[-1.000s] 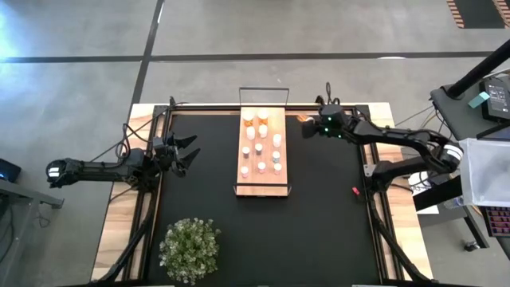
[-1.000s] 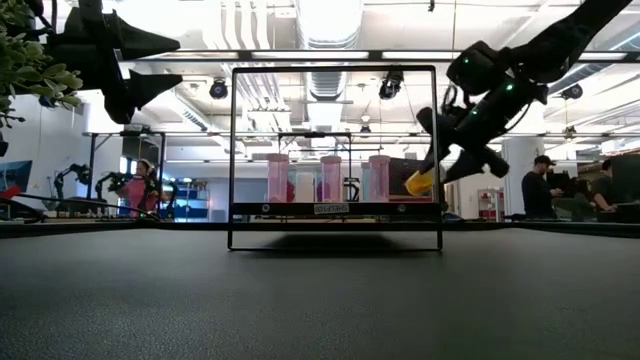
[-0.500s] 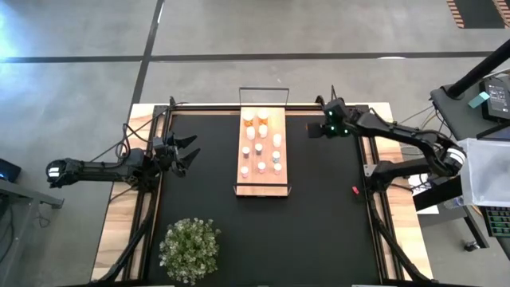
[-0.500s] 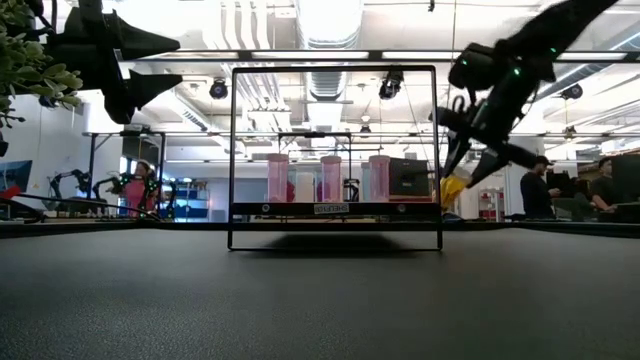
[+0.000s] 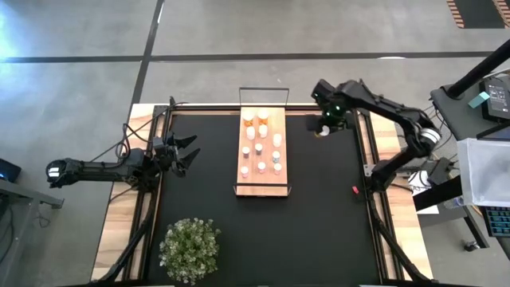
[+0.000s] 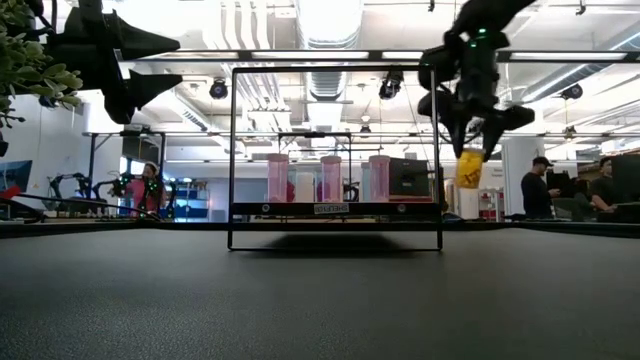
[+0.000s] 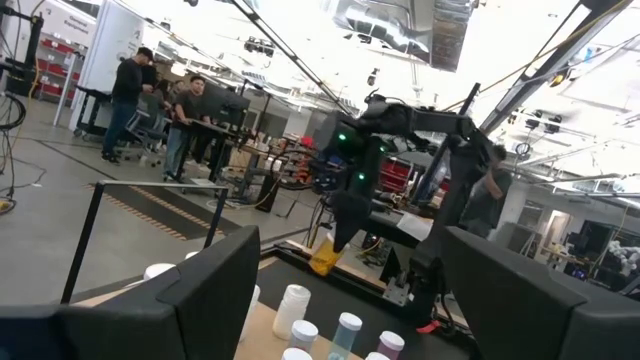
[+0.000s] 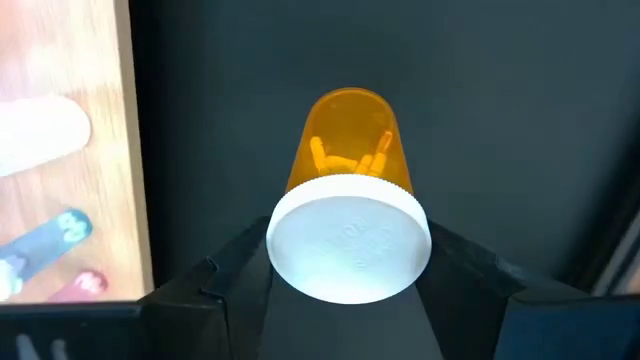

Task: Pick and place medicine bottles onto shelf by color
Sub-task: Adjust the orange pill bottle on the shelf

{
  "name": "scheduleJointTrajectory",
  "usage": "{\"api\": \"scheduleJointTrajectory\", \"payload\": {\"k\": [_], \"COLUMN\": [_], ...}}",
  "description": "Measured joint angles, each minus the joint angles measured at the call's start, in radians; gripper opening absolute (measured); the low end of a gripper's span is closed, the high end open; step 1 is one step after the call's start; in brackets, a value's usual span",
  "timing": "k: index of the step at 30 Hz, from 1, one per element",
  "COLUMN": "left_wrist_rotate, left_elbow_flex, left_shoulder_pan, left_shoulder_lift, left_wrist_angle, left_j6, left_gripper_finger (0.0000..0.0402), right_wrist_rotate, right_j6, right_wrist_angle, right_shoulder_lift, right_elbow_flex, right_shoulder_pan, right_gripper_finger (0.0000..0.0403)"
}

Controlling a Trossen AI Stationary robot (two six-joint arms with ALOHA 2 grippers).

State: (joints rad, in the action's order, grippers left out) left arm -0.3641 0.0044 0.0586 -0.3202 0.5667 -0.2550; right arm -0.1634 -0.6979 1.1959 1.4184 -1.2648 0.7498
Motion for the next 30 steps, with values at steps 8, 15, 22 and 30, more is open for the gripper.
{"api": "scheduleJointTrajectory", "payload": {"k": [8,15,22,30], "left_wrist_rotate": [0.0,0.0,0.0,0.0], "left_elbow_flex": [0.0,0.0,0.0,0.0], "left_shoulder_pan": [0.0,0.0,0.0,0.0], "left_shoulder_lift": [0.0,0.0,0.0,0.0], "left_wrist_angle": [0.0,0.0,0.0,0.0], "left_j6": [0.0,0.0,0.0,0.0], "left_gripper_finger": [0.0295,0.0295,0.0295,0.0295], "right_wrist_rotate": [-0.083,-0.16,-0.181,-0.186], "right_j6": [-0.003,-0.219,-0.541,-0.71], "right_wrist_angle": [0.179,0.182,0.1,-0.051], "right_shoulder_lift": [0.21,0.337,0.37,0.368], "right_elbow_flex": [-0.239,-0.357,-0.418,-0.436], "right_shoulder_pan": [-0.001,-0.001,-0.001,-0.025], "right_gripper_finger": [0.0203,0.0203,0.0203,0.0203]}}
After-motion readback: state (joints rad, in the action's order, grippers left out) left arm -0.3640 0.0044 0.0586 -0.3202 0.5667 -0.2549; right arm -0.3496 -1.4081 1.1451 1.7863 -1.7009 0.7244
